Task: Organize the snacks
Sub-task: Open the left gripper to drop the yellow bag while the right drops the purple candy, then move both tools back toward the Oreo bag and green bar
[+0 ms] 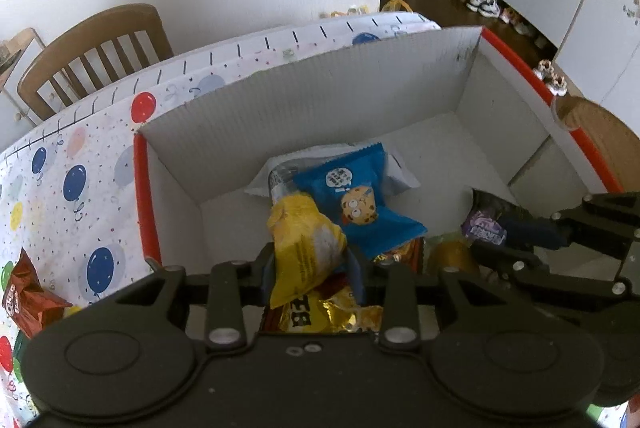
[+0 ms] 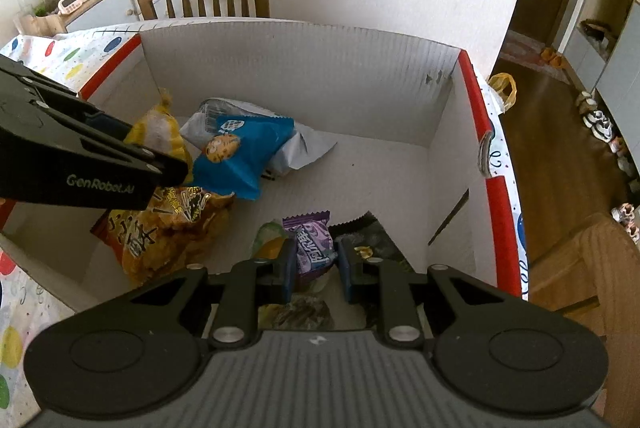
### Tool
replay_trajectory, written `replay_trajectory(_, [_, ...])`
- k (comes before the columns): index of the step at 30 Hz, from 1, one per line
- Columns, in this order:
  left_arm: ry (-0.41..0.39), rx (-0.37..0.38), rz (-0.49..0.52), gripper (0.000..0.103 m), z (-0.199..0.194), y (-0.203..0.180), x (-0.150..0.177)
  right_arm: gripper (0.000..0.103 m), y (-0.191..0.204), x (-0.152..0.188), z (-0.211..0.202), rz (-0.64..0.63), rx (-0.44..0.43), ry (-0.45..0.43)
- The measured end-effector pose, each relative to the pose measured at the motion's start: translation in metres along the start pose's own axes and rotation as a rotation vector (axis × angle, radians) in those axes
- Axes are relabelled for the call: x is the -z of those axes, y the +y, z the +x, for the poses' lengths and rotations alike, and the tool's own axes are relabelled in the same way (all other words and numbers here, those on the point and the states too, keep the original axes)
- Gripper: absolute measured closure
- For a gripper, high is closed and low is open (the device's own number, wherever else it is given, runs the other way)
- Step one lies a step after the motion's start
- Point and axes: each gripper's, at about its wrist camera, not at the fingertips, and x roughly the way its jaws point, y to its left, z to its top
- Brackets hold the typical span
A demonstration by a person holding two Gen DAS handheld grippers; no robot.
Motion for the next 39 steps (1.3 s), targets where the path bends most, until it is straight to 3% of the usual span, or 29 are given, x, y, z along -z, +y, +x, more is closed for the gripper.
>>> replay_trajectory(7, [-0.002,-0.019,0.018,0.062,-0.002,-0.002,0.0,0.076,-0.002,0.002,-0.002,0.025,-0.02,-0.002])
replay_trajectory(10, [-0.017,-0.026,0.012,0.044,-0.006,0.0,0.001,0.076,-0.003,0.002,-0.007,0.04,-0.023,-0.011])
replay_trajectory(11, [-0.025,-0.024,0.007,0.033,-0.008,0.0,0.001,0.075,-0.004,0.002,-0.009,0.044,-0.025,-0.015])
replay_trajectory(12, [-0.035,-0.022,0.003,0.03,-0.011,0.001,0.002,0.075,-0.005,0.003,-0.011,0.051,-0.03,-0.02])
replay_trajectory(24, [-0.116,0.01,-0.025,0.024,-0.047,0.003,0.01,0.071,-0.007,0.0,-0.049,0.091,-0.084,-0.093])
replay_trajectory(26, [-0.132,0.015,-0.029,0.023,-0.055,0.005,0.013,0.039,-0.005,-0.001,-0.055,0.091,-0.087,-0.108])
replay_trajectory(28, [-0.147,0.018,-0.037,0.022,-0.062,0.007,0.014,0.032,-0.004,0.0,-0.065,0.094,-0.091,-0.15])
replay_trajectory(39, [-0.235,0.051,-0.067,0.017,-0.106,0.027,0.032,0.031,0.019,-0.007,-0.095,0.064,-0.114,-0.203])
